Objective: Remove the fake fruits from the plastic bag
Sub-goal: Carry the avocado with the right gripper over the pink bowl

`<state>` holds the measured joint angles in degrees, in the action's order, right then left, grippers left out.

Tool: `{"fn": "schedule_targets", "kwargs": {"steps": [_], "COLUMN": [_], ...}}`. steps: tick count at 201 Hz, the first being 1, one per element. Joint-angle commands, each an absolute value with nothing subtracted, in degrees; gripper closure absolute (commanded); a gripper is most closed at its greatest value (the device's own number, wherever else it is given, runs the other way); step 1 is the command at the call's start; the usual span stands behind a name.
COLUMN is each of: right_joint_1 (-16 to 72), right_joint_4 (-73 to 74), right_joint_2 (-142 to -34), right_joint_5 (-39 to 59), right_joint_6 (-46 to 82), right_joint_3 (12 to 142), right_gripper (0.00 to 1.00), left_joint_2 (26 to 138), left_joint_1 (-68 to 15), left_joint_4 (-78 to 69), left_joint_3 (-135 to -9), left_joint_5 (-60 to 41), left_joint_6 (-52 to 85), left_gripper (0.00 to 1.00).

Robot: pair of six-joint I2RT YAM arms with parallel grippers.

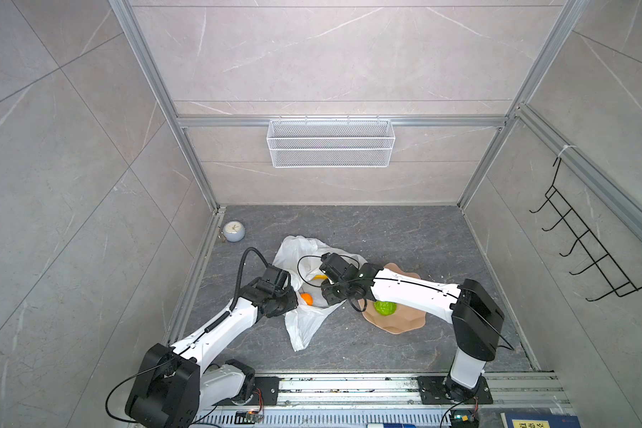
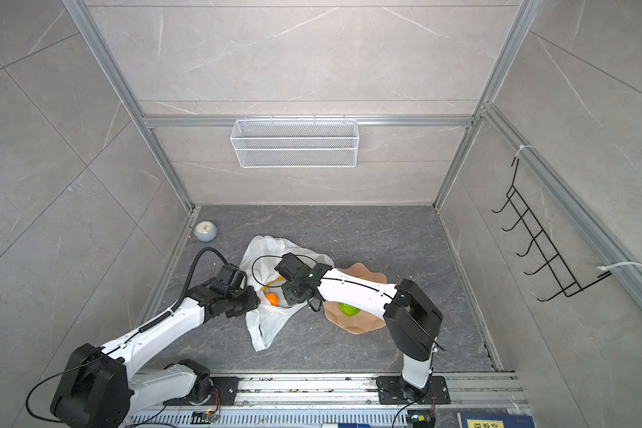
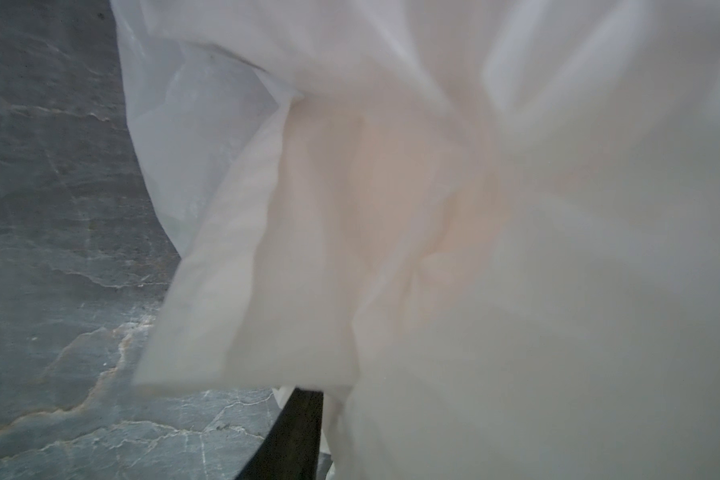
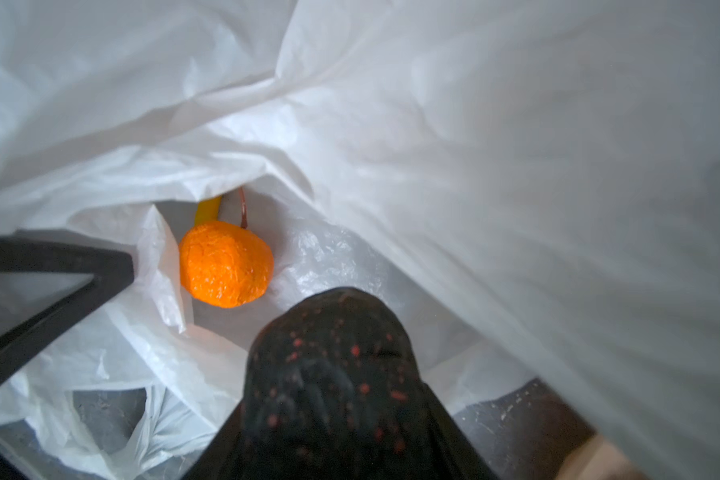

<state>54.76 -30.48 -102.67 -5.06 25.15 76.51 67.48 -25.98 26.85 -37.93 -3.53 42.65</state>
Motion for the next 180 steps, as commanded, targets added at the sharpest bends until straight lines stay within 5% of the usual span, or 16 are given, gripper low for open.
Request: {"fn": "schedule_targets", "kwargs": {"steps": [1, 54, 116, 180], "right_joint_1": [55.28, 53.52, 38.21, 28.40], "right_joint_4": [-29.72, -35.50, -46.56, -48.61], "right_joint_2": [-97.48, -83.49, -66.21, -63.96], "right_joint_5": [-3.18, -4.92, -6.53, -9.82], "right_joint_6": [27.53, 33.19, 36.81, 41.27], "right_joint_3": [73.58, 65.48, 52.06, 46.04], "right_gripper": [0.54, 0.54, 0.55, 0.55], "left_joint_2": [67.57, 66.35, 65.77, 66.36], "left_joint_1": [-25.70, -25.70, -25.75, -25.75], "left_joint_4": [27.89, 27.29, 27.49, 28.11], "left_joint_3": [-40.41, -39.52, -39.17, -39.74], "left_joint_5": [-2.99, -2.53, -2.84, -2.99], "left_joint_6": [41.76, 42.69, 42.01, 41.70], "left_gripper": [0.66, 0.66, 0.66, 0.66]}}
